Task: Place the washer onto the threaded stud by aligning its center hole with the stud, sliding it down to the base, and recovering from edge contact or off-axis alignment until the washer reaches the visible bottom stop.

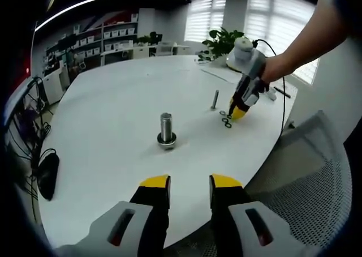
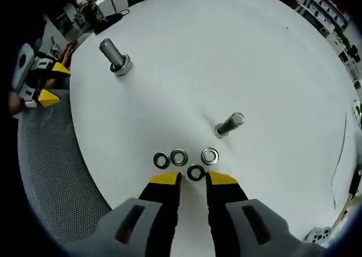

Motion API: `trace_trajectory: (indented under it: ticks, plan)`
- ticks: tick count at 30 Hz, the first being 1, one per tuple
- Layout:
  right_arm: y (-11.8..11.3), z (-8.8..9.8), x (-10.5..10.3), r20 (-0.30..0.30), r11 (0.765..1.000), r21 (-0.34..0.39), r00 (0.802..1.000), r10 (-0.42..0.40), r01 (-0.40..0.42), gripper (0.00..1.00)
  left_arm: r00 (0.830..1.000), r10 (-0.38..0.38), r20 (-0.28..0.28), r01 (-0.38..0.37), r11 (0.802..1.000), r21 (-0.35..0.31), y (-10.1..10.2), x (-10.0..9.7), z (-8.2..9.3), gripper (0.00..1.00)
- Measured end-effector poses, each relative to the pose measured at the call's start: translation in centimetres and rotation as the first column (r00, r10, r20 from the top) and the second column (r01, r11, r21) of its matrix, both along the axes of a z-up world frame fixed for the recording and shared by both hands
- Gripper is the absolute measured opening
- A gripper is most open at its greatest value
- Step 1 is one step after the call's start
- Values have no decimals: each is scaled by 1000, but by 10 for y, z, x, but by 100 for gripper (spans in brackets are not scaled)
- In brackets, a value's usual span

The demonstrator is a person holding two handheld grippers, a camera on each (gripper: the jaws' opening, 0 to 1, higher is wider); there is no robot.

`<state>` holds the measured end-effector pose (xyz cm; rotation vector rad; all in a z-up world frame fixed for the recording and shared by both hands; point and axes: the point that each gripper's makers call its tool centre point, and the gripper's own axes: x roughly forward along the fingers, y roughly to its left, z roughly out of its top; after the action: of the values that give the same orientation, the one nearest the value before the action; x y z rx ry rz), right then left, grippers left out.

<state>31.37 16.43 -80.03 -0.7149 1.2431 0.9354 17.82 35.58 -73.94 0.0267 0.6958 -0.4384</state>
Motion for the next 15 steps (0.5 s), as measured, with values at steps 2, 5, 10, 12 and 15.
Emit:
trace_trajectory:
  ticks: [2, 5, 10, 12, 15]
  plan:
    - [0, -1, 0, -4, 999, -34, 1000, 8, -8, 19, 1000, 1, 2, -1, 1000, 2, 0, 0, 0, 26]
    - [-1, -2, 1, 4, 990, -102, 995, 97, -96, 17, 1000, 2, -1, -2, 1000, 1, 1, 0, 0, 25]
    - [-1, -2, 2, -15, 989, -120, 997, 80, -81, 17, 1000, 3, 1, -3, 1000, 1, 1, 1, 0, 25]
    - [-2, -2, 2, -13, 990, -119, 997, 78, -79, 17, 1000, 2, 0, -2, 1000, 1, 1, 1, -1, 25]
    - [-1, -2, 2, -12, 989, -124, 996, 85, -86, 17, 1000, 0, -3, 0, 1000, 3, 0, 1, -1, 24]
